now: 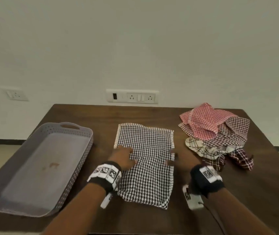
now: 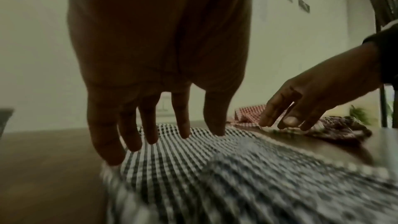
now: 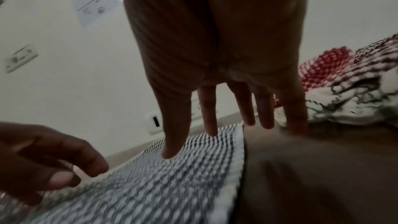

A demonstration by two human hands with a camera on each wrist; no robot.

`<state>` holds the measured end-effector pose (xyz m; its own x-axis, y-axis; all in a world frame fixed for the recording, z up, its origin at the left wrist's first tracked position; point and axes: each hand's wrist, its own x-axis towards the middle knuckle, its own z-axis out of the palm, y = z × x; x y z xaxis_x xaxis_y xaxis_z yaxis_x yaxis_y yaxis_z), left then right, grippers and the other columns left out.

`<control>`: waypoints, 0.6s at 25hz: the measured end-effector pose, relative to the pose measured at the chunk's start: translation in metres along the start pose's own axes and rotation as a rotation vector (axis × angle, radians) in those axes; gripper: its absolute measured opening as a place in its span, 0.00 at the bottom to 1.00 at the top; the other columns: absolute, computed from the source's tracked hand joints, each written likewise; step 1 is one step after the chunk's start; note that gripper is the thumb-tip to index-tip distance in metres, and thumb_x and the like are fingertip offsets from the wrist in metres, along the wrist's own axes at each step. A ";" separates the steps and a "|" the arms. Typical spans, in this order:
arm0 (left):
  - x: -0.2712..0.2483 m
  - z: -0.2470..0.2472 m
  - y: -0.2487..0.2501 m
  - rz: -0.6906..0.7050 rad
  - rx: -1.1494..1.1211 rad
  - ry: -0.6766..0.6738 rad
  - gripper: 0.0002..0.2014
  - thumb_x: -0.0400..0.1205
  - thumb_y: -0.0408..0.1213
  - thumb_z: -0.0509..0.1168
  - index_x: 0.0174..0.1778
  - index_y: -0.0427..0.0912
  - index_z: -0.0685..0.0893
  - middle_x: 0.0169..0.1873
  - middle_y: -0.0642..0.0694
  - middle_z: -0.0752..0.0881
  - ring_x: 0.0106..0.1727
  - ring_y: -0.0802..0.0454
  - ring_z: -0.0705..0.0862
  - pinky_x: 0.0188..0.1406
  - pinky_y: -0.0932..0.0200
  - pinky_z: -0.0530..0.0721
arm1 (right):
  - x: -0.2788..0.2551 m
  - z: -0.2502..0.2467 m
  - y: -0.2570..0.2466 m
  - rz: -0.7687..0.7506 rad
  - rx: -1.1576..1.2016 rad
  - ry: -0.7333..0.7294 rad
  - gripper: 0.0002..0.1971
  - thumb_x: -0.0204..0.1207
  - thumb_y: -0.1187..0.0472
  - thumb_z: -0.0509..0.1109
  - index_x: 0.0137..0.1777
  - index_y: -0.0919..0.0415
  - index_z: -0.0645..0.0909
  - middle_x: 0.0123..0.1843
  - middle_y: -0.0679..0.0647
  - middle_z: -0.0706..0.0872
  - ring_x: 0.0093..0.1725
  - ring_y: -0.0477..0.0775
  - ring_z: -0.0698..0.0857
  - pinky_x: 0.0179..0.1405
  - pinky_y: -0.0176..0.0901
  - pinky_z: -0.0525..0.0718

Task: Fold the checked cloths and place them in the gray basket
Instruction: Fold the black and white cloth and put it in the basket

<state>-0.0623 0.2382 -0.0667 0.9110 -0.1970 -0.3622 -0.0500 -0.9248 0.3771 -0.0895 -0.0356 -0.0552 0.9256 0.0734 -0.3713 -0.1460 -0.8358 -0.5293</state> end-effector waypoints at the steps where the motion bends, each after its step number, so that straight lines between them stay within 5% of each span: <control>1: -0.002 0.015 -0.004 -0.038 0.046 -0.058 0.32 0.79 0.58 0.66 0.78 0.50 0.71 0.78 0.38 0.67 0.78 0.36 0.67 0.78 0.41 0.70 | -0.004 0.017 0.009 0.031 -0.037 -0.061 0.46 0.69 0.31 0.74 0.82 0.55 0.68 0.85 0.55 0.68 0.81 0.57 0.69 0.79 0.51 0.66; 5: 0.007 0.037 -0.013 -0.095 0.091 -0.138 0.44 0.79 0.64 0.62 0.87 0.56 0.47 0.87 0.46 0.40 0.87 0.37 0.40 0.84 0.32 0.51 | -0.011 0.051 0.018 0.063 -0.288 -0.155 0.54 0.72 0.26 0.64 0.88 0.46 0.37 0.89 0.54 0.32 0.87 0.63 0.35 0.82 0.72 0.41; 8: 0.031 0.022 -0.020 -0.017 0.037 -0.135 0.43 0.80 0.67 0.60 0.87 0.56 0.50 0.87 0.45 0.42 0.87 0.39 0.41 0.84 0.36 0.46 | 0.021 0.031 0.024 0.045 -0.279 -0.179 0.51 0.74 0.27 0.63 0.87 0.42 0.36 0.88 0.53 0.30 0.87 0.62 0.32 0.80 0.76 0.38; 11: 0.032 0.010 -0.029 0.033 -0.186 0.220 0.34 0.81 0.53 0.67 0.83 0.48 0.66 0.86 0.40 0.57 0.86 0.36 0.51 0.85 0.38 0.52 | 0.043 0.014 0.027 -0.044 -0.152 -0.016 0.49 0.74 0.35 0.71 0.88 0.47 0.49 0.90 0.57 0.48 0.88 0.63 0.48 0.84 0.69 0.51; 13: 0.017 0.010 -0.031 -0.119 -0.200 0.429 0.35 0.78 0.54 0.70 0.77 0.41 0.70 0.79 0.36 0.67 0.80 0.34 0.63 0.80 0.38 0.64 | 0.034 0.019 0.027 -0.036 0.030 0.218 0.46 0.68 0.38 0.79 0.83 0.55 0.66 0.82 0.59 0.71 0.79 0.63 0.71 0.78 0.61 0.70; 15: -0.002 0.015 -0.028 -0.354 -0.221 0.311 0.43 0.74 0.63 0.70 0.75 0.34 0.68 0.73 0.33 0.71 0.73 0.33 0.73 0.69 0.42 0.75 | 0.017 0.033 0.030 0.111 0.074 0.361 0.40 0.61 0.30 0.77 0.66 0.58 0.80 0.62 0.57 0.85 0.61 0.60 0.84 0.61 0.57 0.84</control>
<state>-0.0684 0.2597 -0.0895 0.9368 0.2521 -0.2425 0.3399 -0.8199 0.4607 -0.0893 -0.0415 -0.1028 0.9641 -0.2228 -0.1443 -0.2652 -0.7855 -0.5592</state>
